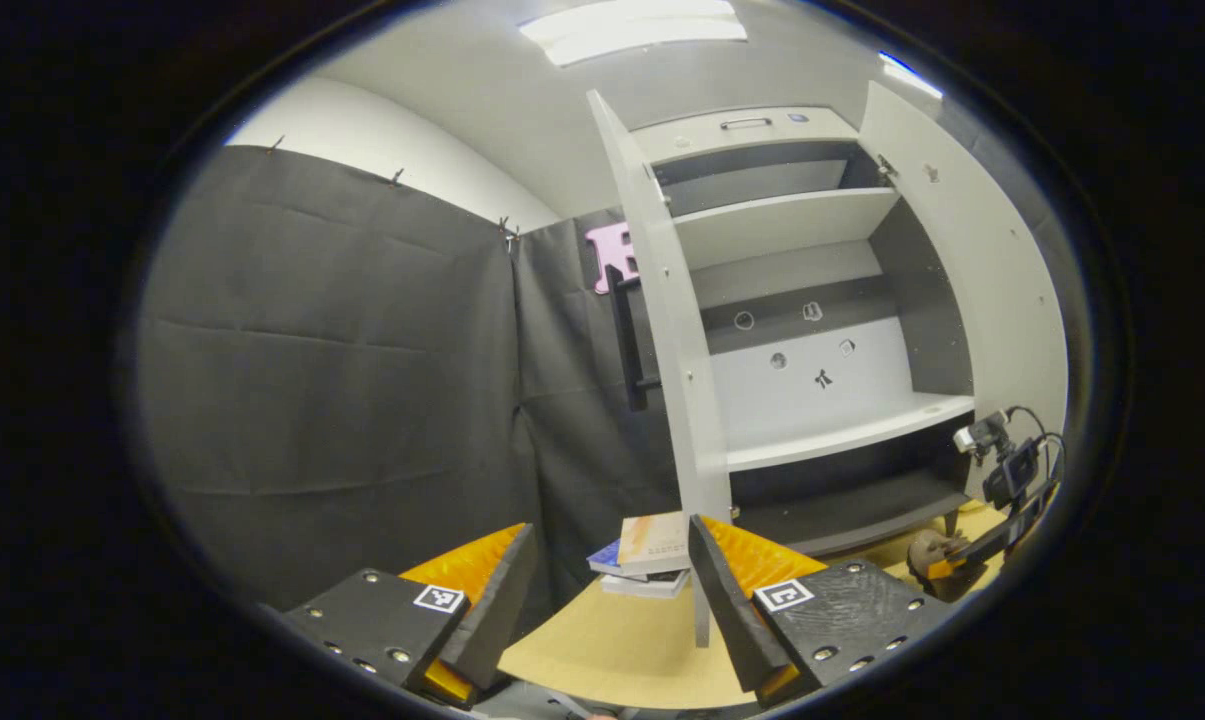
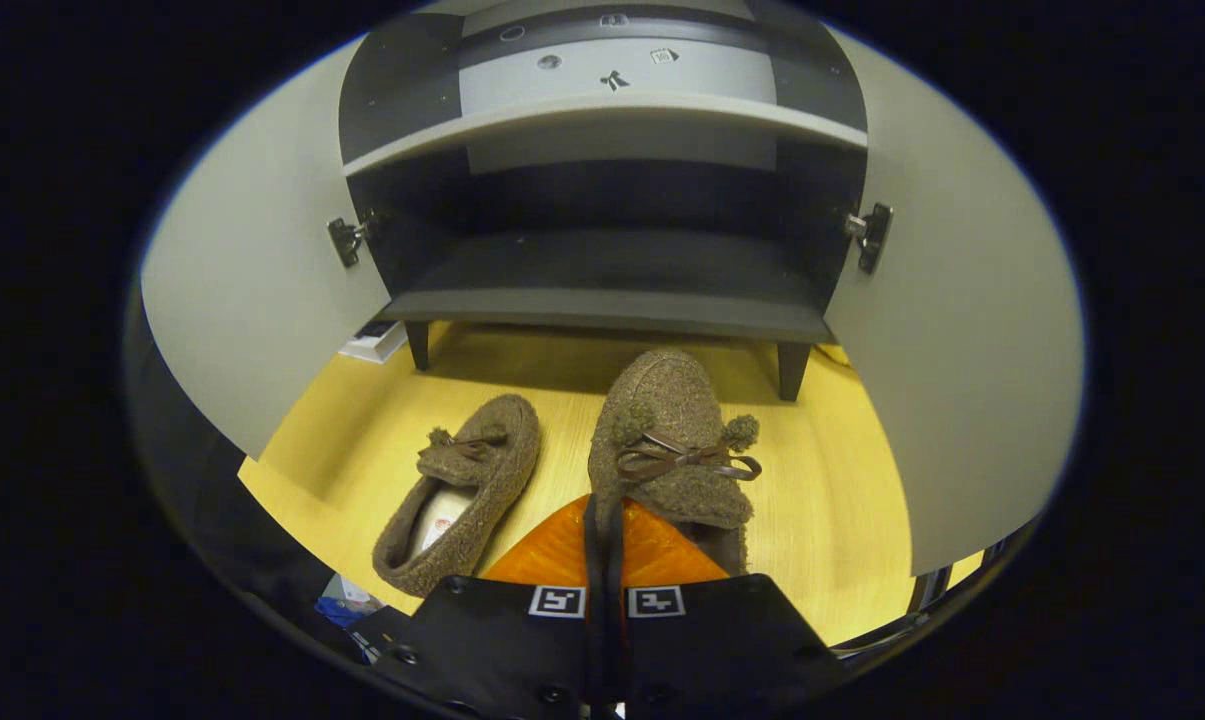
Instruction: Grab one shoe with the right hand and put it into the shoe cabinet, grab the other shoe with the left hand and put it into the shoe cabinet; then close the right door with the right hand and the left door with the left hand.
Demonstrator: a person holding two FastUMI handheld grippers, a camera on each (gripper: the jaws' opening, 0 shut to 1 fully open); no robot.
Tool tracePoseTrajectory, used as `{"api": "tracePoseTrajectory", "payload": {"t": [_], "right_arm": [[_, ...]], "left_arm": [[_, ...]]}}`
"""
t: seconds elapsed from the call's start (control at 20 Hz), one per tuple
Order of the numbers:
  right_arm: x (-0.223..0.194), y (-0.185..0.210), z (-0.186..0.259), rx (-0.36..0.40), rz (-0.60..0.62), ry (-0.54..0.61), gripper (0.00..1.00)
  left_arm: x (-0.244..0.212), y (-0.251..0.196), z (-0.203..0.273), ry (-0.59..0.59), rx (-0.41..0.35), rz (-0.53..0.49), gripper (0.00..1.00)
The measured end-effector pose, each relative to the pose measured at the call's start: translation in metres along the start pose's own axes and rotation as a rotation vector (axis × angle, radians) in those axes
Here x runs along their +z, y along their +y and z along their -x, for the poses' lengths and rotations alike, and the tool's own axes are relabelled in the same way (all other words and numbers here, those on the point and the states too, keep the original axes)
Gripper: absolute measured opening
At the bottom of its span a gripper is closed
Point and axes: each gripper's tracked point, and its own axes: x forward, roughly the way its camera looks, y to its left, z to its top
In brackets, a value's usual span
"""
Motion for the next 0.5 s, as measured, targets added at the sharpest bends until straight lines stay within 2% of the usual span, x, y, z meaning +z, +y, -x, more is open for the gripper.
{"api": "tracePoseTrajectory", "payload": {"t": [0.05,0.2,0.5], "right_arm": [[0.010,-0.002,0.007,-0.002,0.002,-0.018,0.02],[0.037,-0.004,0.025,-0.005,0.009,-0.067,0.02],[0.087,-0.004,0.053,-0.001,0.027,-0.153,0.02]], "left_arm": [[0.000,0.000,0.000,-0.001,-0.003,0.003,0.82],[-0.001,-0.001,0.000,-0.006,-0.009,0.010,0.95],[0.001,-0.002,0.000,-0.023,-0.025,0.013,0.95]]}}
